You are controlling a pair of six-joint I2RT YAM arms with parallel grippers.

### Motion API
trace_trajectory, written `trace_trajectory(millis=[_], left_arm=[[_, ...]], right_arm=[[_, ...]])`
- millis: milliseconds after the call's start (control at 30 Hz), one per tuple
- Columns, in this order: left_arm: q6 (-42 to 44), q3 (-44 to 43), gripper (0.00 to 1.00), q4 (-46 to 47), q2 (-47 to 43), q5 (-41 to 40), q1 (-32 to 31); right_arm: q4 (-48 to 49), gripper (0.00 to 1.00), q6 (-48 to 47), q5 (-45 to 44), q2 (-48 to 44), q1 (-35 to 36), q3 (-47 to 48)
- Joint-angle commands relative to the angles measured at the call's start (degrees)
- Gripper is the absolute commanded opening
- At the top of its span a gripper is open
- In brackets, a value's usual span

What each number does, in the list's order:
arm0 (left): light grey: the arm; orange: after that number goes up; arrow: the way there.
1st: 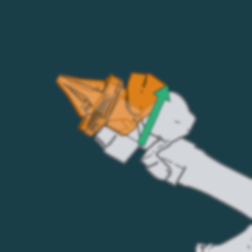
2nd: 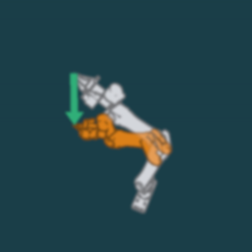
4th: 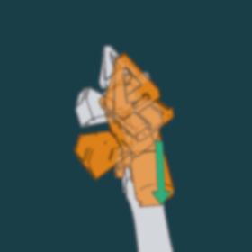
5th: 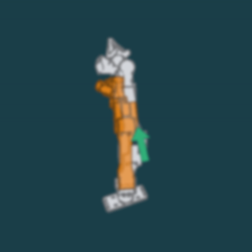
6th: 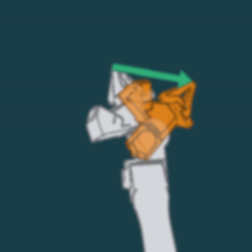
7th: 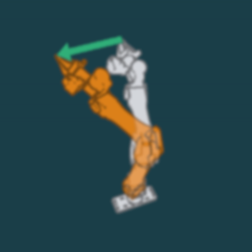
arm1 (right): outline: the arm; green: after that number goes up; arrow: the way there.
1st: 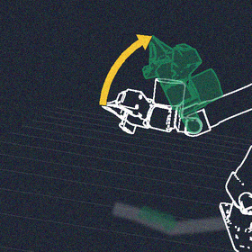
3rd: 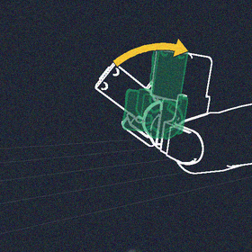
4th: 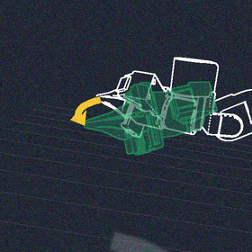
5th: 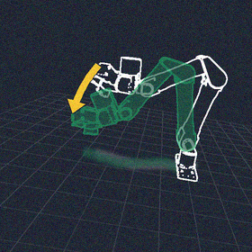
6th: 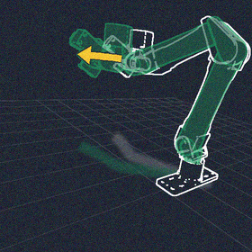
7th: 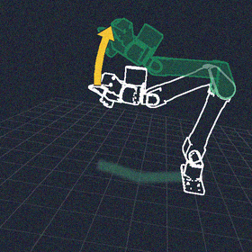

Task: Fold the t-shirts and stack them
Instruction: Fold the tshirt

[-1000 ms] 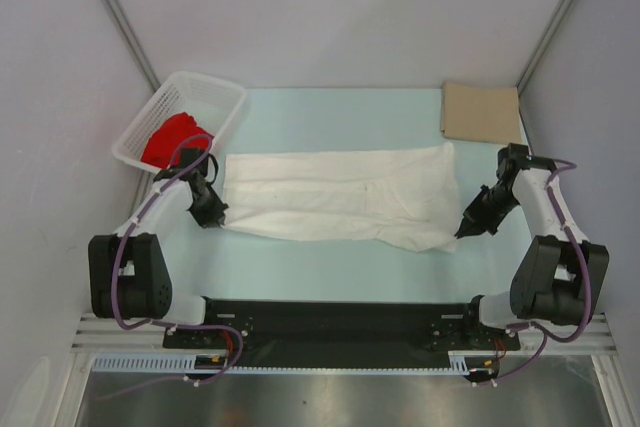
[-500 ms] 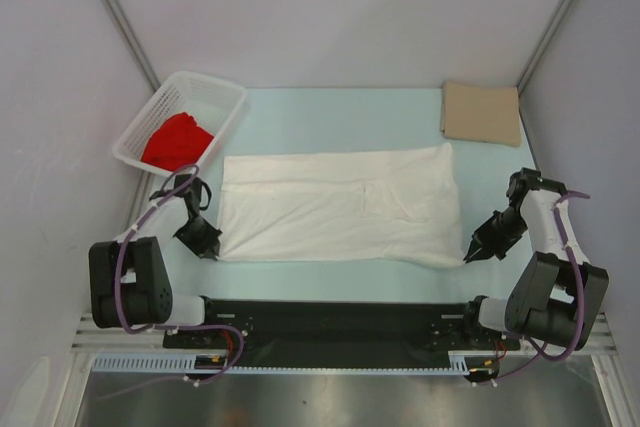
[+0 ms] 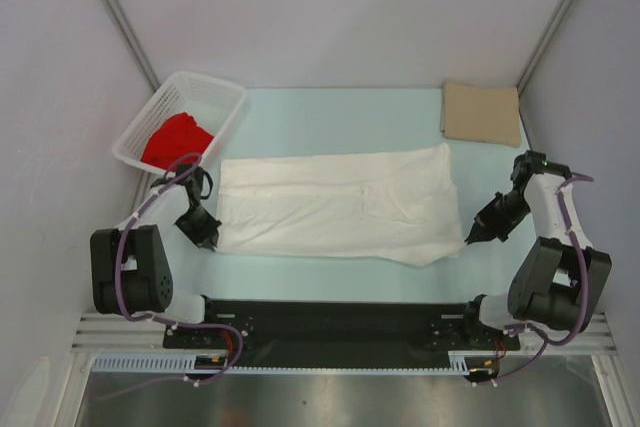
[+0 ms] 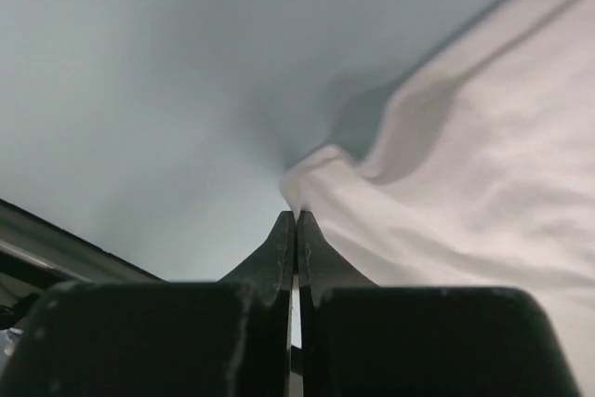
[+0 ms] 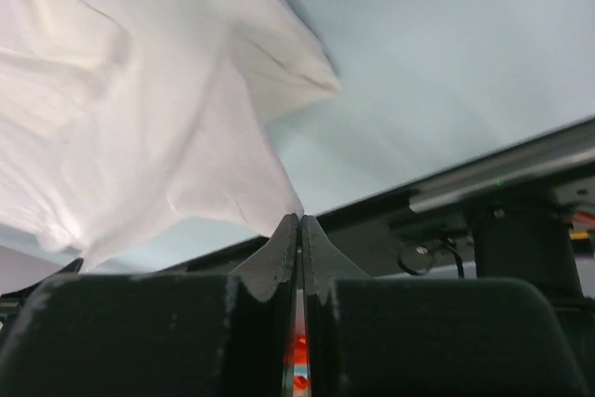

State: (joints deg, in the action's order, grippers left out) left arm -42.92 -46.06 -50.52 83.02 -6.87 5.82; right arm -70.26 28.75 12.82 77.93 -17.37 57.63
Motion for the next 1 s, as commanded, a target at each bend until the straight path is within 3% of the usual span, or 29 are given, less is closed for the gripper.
trace_trajectory(millis=[0,367,700,967], left_arm=[[2.6,-7.5,0.0,0.3,0.9,-4.5,-2.7],[2.8,-21.7,0.0,-2.9,14.2,-7.5,-3.0],[2.8,-31.2,0.0,-4.6,21.2,-7.4,-3.8],[1.6,-33.6,0.0,-5.5,26.4,-8.2,-4.7]], right_arm=[[4.8,0.0,-1.5,1.9,4.5,0.1,8.0],[7.9,0.0,-2.9,3.1,22.4,0.7,24.3],[8.4,0.0,-3.3,3.1,30.3,2.0,30.7],[8.3,0.0,-3.5,2.9,35.4,2.6,35.0]])
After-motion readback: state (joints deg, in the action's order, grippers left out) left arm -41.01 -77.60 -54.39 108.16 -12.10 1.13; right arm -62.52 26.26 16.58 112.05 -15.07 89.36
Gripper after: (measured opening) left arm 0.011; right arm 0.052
